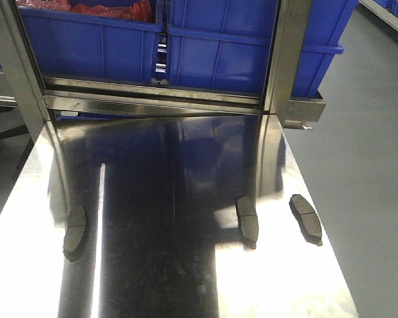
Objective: Move and align brake pads A on conveyor
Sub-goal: 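Lift the gripped brake pad off the table with the left gripper, then move the right gripper over the farthest brake pad on the table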
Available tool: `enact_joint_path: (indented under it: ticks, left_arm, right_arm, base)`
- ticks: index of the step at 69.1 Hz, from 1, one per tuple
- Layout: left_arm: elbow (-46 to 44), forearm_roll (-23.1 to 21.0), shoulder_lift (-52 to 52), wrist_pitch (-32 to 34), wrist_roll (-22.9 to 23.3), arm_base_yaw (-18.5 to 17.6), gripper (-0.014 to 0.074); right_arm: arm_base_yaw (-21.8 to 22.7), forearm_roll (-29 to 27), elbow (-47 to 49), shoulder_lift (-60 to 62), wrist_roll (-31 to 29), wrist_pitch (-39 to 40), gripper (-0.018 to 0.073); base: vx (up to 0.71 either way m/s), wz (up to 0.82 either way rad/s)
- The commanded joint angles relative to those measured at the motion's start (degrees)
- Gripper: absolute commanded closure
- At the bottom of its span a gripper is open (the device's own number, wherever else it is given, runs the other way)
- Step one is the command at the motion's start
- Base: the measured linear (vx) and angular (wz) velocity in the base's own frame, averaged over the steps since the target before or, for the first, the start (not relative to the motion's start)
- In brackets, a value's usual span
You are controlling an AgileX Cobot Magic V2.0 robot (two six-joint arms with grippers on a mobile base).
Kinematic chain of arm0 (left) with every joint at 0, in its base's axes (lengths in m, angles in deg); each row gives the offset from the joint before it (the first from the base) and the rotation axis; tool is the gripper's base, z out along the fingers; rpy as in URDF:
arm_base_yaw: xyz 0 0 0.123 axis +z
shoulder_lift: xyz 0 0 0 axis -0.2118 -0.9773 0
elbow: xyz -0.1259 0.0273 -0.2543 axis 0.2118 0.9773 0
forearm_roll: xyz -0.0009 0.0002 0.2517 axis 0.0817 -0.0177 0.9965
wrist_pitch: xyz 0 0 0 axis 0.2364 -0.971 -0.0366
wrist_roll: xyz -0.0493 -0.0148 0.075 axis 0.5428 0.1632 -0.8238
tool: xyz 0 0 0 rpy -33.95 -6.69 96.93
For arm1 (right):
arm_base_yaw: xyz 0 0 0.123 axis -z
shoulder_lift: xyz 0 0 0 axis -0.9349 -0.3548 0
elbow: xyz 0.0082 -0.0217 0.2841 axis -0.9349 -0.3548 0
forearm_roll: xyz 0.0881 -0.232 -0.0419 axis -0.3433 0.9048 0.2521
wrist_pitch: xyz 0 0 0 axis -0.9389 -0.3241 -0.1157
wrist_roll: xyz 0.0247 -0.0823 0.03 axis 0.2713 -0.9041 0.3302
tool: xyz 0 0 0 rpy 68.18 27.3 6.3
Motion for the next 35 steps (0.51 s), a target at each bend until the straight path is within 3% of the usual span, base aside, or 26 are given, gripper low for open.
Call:
enact_joint_path:
  ticks: [1, 11, 25, 35]
  left_arm:
    - [-1.53, -0.53, 0.77, 4.47, -0.02, -0.18, 0.0482]
    - [-1.53, -0.53, 0.77, 4.47, -0.02, -0.18, 0.0482]
    - [-1.53, -0.53, 0.77, 4.47, -0.02, -0.18, 0.0482]
    - [-1.53, -0.53, 0.77, 4.47, -0.02, -0.18, 0.0482]
  right_arm:
    - [0.29, 0.16, -0.06, 0.87, -0.65, 3.11, 0.0566]
    - [0.29, 1.15, 7.25, -3.02, -0.65, -0.3, 0.0564]
    - [0.29, 3.92, 23.96, -18.58, -0.82, -10.92, 0.0564]
    - [0.29, 4.28, 30.72, -27.93, -0.82, -14.99, 0.0564]
  base:
    - [0.0, 0.0]
    - [0.0, 0.0]
    - [0.0, 0.0]
    - [0.0, 0.0]
